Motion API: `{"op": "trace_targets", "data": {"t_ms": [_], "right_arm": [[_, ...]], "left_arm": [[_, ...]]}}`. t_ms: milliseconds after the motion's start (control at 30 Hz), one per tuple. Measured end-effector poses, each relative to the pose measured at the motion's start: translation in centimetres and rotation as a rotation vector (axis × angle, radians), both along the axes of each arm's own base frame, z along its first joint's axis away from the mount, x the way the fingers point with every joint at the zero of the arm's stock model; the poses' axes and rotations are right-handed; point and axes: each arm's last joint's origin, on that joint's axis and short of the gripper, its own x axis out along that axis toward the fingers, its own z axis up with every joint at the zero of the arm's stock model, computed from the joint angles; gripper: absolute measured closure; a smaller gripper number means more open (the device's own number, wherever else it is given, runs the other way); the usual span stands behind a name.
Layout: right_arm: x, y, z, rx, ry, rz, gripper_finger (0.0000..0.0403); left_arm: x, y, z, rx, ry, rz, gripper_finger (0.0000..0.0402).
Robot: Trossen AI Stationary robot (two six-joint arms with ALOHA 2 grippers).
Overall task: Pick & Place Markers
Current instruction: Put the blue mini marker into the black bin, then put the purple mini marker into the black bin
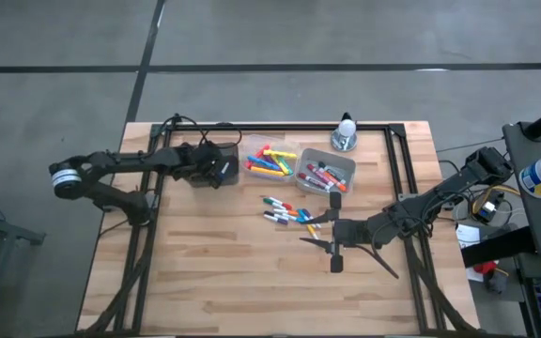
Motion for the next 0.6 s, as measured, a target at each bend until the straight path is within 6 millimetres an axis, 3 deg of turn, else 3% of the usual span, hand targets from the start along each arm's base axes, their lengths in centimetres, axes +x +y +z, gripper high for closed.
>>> {"op": "trace_targets", "data": {"t_ms": [333,600], "right_arm": [[0.0,0.0,0.0,0.0,0.0,0.0,0.0236],[0.0,0.0,0.0,0.0,0.0,0.0,0.0236]], "left_arm": [[0.3,0.1,0.4,0.018,-0.023,-0.004,0.0291],[0.9,-0.3,1.2,-0.013,-0.068,-0.087,0.0283]]}}
